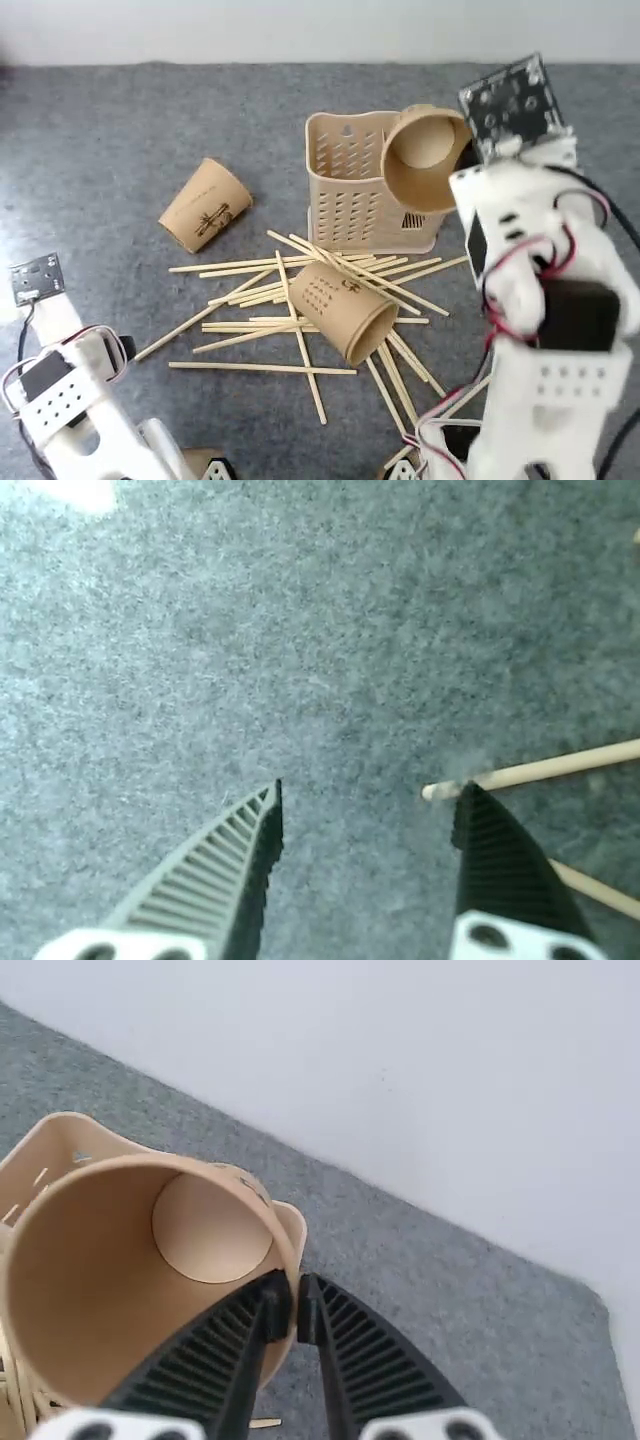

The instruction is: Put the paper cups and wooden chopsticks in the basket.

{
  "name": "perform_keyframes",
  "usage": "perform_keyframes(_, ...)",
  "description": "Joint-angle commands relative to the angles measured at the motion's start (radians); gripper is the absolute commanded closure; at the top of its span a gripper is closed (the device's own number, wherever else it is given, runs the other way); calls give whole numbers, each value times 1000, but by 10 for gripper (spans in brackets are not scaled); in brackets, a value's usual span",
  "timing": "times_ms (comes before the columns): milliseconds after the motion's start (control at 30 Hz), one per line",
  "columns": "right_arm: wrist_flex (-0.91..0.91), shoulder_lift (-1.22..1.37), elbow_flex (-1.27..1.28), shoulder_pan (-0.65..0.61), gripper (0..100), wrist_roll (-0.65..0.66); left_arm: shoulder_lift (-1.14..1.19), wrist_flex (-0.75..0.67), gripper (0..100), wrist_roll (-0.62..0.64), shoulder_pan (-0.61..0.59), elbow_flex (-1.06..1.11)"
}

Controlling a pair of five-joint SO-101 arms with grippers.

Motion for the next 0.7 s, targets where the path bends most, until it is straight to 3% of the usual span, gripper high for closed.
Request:
perform_keyframes(0,-58,74,-49,27,987,-35,-15,-18,732,-12,5,-4)
perform_keyframes(367,-127,285,-49,21,986,-44,-15,-18,732,-12,-2,1)
perform_keyframes(567,-127,308,-57,27,831,-44,-15,-18,732,-12,-2,1)
perform_keyframes(667,-125,306,-101,27,809,-57,-17,-18,732,-12,-2,1)
